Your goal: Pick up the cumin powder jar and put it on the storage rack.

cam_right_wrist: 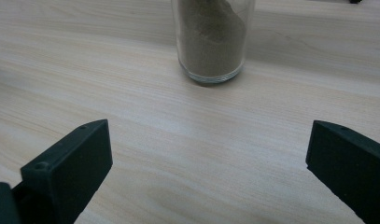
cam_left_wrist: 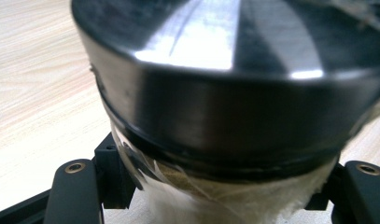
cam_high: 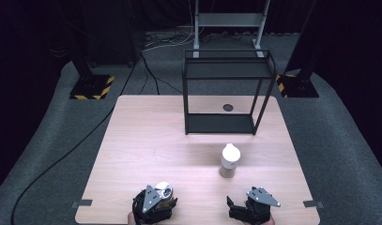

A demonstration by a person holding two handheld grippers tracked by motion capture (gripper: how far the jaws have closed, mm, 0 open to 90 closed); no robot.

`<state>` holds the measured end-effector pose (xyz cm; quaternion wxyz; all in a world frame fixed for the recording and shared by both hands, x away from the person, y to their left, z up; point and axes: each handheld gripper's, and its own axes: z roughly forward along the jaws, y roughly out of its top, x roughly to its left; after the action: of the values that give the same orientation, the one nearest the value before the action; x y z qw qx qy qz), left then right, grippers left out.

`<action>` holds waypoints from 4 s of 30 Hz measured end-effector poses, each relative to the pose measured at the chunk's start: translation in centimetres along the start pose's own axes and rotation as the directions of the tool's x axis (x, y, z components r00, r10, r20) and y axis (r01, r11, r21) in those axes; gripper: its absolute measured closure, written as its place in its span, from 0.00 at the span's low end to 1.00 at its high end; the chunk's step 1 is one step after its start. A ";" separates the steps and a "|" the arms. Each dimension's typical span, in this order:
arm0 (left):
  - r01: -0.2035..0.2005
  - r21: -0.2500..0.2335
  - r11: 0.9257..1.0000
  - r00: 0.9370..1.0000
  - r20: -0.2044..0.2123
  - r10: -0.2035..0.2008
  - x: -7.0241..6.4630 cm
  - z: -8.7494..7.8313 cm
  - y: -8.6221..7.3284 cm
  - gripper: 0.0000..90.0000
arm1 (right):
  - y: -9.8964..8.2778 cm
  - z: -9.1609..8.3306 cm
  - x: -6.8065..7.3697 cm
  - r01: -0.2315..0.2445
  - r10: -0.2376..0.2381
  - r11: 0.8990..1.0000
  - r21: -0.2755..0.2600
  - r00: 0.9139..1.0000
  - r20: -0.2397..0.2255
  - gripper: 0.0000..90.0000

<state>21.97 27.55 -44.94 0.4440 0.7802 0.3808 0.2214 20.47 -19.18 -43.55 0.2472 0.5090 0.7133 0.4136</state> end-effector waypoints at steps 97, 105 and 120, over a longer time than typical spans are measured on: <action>-0.142 -0.114 0.983 0.988 0.039 0.147 1.1 -0.6 10.5 0.34 | 0.0 0.1 -0.1 0.019 -0.019 1.000 0.013 1.000 0.005 0.00; -0.145 -0.112 0.983 0.988 0.045 0.151 1.8 0.2 11.5 0.34 | 0.0 0.1 -0.1 0.018 -0.018 1.000 0.014 1.000 0.005 0.00; -0.146 -0.100 0.984 0.986 0.068 0.153 3.5 2.0 13.7 0.34 | 0.0 0.1 -0.1 0.022 -0.022 1.000 0.016 1.000 0.004 0.00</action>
<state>30.94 24.93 -34.10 0.4765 0.7926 0.2931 0.2425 20.62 -19.26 -43.59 0.2495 0.5039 0.7215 0.4040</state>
